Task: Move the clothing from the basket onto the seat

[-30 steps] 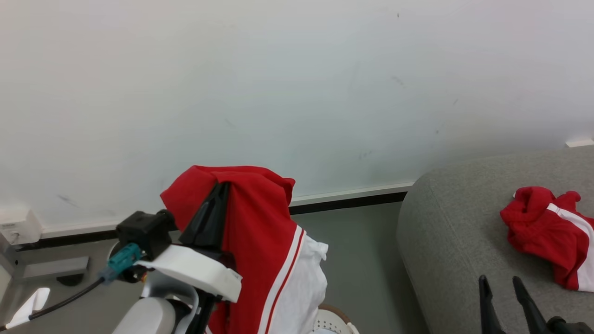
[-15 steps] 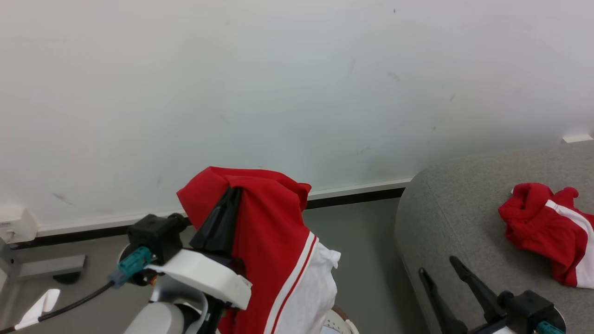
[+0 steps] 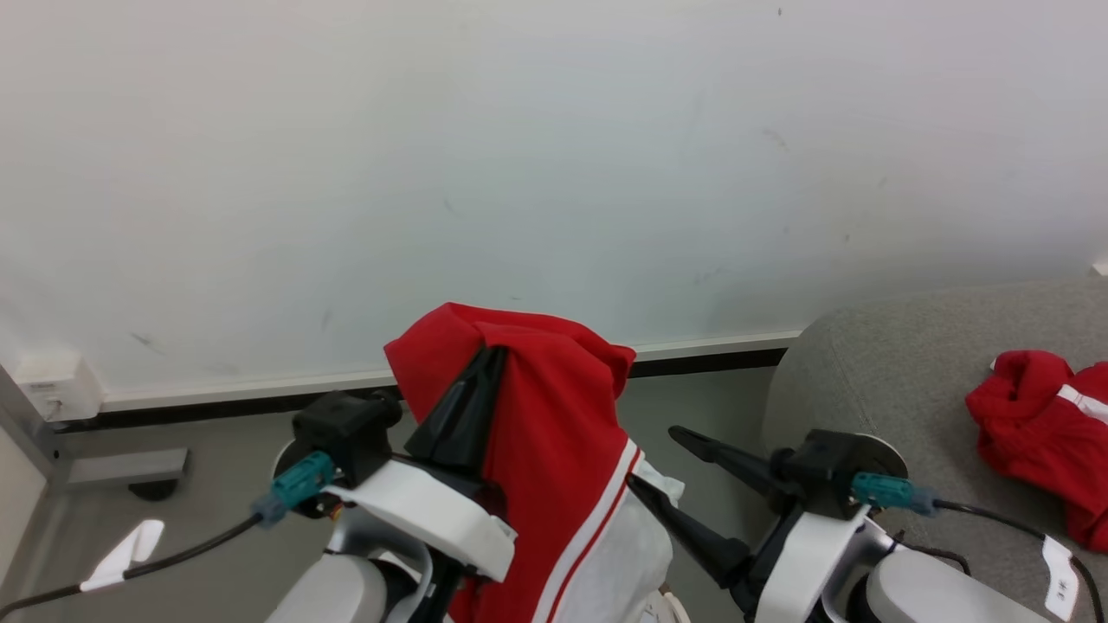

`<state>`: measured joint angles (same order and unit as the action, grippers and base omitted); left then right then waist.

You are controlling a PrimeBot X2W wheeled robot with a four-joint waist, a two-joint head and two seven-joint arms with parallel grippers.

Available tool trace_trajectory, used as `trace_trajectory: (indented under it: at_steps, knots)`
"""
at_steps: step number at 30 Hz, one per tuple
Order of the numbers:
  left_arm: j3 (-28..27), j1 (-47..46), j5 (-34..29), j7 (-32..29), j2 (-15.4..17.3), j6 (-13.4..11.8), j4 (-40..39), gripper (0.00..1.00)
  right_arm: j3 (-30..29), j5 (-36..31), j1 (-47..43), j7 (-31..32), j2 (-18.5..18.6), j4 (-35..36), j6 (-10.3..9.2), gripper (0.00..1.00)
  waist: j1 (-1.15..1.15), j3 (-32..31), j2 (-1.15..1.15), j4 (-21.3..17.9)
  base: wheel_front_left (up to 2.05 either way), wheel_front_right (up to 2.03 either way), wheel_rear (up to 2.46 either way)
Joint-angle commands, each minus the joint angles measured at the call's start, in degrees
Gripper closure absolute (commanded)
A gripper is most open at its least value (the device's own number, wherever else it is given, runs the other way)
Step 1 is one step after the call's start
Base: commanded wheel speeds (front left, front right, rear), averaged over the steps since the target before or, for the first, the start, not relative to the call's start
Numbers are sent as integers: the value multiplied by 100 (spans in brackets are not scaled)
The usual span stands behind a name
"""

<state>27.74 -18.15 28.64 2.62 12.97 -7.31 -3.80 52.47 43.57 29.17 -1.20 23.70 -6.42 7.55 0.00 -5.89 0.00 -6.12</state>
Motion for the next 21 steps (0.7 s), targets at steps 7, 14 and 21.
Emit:
trace_trajectory:
  at_steps: [7, 14, 21]
  knots:
    - [313, -198, -33, -33, -192, 185, 71, 100, 1194, 533, 1249, -228, -434, -1190, -13, 0, 0, -16, 0, 121, 0, 0, 0]
    - [518, -287, 4, -47, -342, 278, 165, 100, 1826, 1318, 1688, -651, -1201, -2427, -13, 100, 0, -18, 0, 184, 0, 0, 0]
    - [488, -320, 36, 56, -335, 270, 272, 100, 2040, 1742, 1807, -1075, -1270, -2572, -13, 100, 0, 26, 0, 213, 0, 0, 0]
